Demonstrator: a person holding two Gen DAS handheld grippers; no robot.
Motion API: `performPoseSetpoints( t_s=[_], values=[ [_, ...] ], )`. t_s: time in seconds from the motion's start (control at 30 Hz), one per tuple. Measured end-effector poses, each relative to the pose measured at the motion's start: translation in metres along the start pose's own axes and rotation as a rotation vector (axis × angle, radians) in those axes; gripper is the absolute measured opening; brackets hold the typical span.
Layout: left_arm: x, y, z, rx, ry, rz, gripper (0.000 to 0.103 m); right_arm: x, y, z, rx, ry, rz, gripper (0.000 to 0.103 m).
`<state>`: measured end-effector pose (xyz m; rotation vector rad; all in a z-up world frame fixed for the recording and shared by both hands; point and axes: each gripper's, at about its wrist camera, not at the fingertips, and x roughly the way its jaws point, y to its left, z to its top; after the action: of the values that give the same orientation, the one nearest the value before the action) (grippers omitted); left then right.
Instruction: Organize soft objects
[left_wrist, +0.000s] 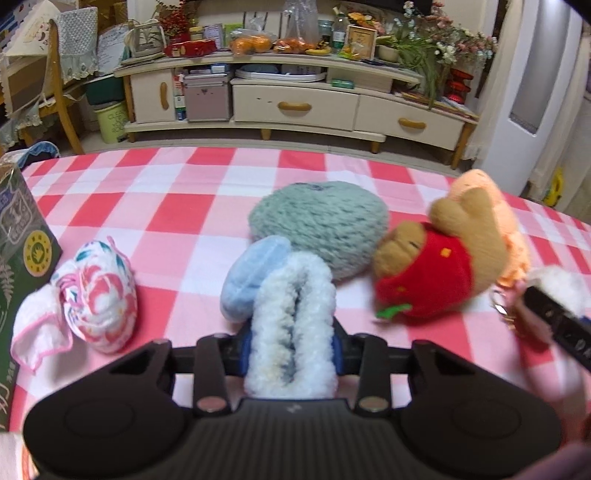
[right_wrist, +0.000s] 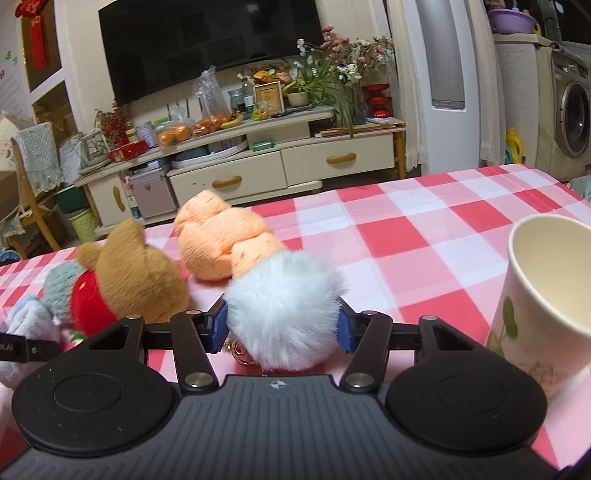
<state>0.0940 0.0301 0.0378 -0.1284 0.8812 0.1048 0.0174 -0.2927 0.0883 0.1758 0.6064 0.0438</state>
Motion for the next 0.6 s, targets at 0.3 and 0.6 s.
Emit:
performPoseSetpoints(
  t_s=[0.3, 0.6],
  values=[
    [-0.039, 0.000, -0.011, 0.013, -0.033, -0.100, 0.036, -0.019, 0.007, -0.007, 0.001, 0.025, 0.051, 0.068],
    [-0.076, 0.014, -0.025, 0.019, -0.055, -0.154, 0.036, -0.045, 0.014, -0.020, -0.012, 0.048, 0.092, 0.068]
  ],
)
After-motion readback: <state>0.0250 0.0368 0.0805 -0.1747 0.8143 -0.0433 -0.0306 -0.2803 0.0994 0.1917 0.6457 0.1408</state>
